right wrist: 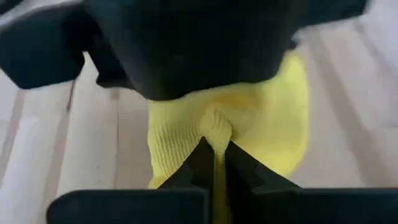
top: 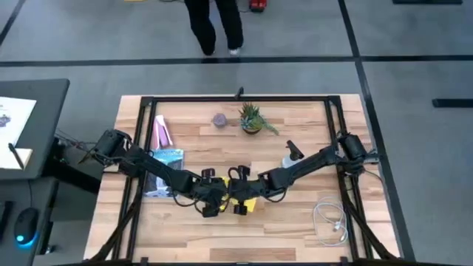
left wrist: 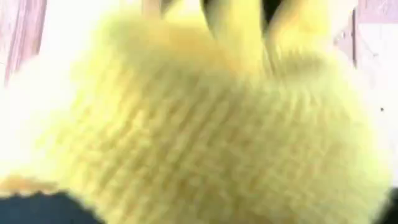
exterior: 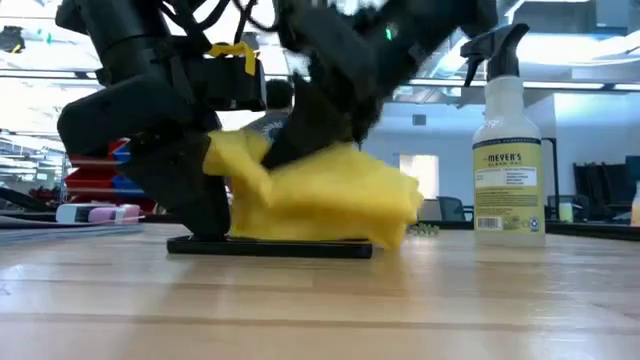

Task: Apply microfiber cloth
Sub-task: Wipe the cellphone with the microfiber cloth

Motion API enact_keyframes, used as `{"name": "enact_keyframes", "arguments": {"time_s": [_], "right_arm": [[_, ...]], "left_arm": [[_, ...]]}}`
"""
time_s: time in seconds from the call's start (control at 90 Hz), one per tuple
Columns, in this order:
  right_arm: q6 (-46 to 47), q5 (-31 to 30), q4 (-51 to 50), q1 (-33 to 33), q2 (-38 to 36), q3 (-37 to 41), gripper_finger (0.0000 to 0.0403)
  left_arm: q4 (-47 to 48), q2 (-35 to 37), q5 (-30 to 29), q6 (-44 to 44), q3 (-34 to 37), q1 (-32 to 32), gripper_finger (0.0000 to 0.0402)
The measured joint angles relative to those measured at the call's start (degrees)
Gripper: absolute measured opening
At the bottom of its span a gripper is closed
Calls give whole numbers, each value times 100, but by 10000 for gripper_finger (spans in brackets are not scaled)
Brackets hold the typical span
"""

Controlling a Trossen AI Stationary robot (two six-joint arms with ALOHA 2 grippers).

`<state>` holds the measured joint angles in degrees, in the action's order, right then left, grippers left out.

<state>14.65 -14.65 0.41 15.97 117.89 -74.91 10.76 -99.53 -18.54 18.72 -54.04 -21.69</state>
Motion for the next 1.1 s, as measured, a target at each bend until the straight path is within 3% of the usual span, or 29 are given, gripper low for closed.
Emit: {"name": "enact_keyframes", "arguments": {"time_s": [0.256,0.378,0.744,1.1], "right_arm": [[-145,-8,548,-186,495,-110,0],[-146,292,573,-306,566,-120,0],[-15,141,-942,-70,550,-105,0],[-615,563,310,-321,611,-37,0]], "left_arm": [[-482,30,-12,212,535,-1,188],[-835,26,76,293,824,6,188],[-1044,15,67,414,1186,-110,188],[-1553,11,189,37,1217,-90,188]]}}
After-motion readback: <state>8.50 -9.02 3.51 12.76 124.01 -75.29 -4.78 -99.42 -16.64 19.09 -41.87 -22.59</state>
